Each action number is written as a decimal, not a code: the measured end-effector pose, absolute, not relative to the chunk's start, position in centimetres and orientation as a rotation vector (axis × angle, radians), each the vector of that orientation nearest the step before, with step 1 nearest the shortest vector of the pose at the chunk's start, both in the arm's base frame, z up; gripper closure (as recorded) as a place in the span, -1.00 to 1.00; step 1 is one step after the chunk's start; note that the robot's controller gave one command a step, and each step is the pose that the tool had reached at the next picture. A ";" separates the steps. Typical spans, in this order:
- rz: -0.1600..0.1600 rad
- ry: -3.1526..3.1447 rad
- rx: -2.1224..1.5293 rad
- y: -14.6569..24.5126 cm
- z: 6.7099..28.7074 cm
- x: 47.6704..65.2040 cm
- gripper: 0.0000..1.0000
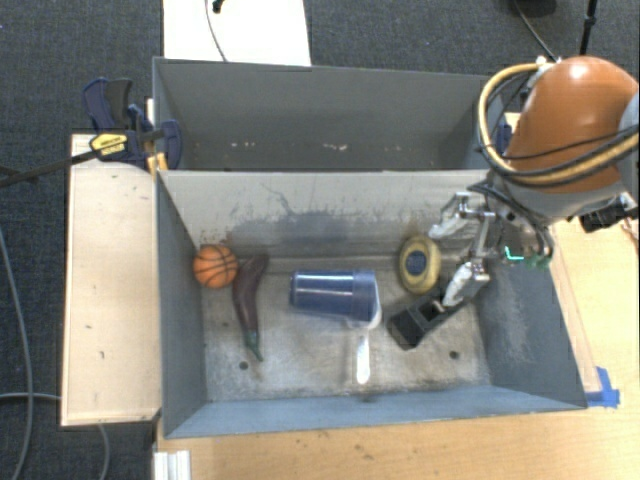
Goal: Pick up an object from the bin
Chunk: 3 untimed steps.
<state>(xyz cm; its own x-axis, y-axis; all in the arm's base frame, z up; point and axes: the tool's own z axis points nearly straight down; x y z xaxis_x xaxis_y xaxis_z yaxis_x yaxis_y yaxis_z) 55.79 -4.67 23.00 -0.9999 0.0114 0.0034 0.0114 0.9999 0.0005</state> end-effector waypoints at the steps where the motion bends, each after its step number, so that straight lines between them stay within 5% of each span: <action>1: 0.000 -3.146 -0.016 -4.7 23.4 55.9 -1.00; 2: 0.005 -3.188 -0.251 -6.4 12.7 54.2 1.00; 3: 0.004 -3.135 -0.240 -6.3 11.5 52.9 -1.00</action>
Offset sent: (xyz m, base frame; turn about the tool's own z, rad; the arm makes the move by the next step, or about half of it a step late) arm -0.0307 -0.0135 -0.1197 0.1422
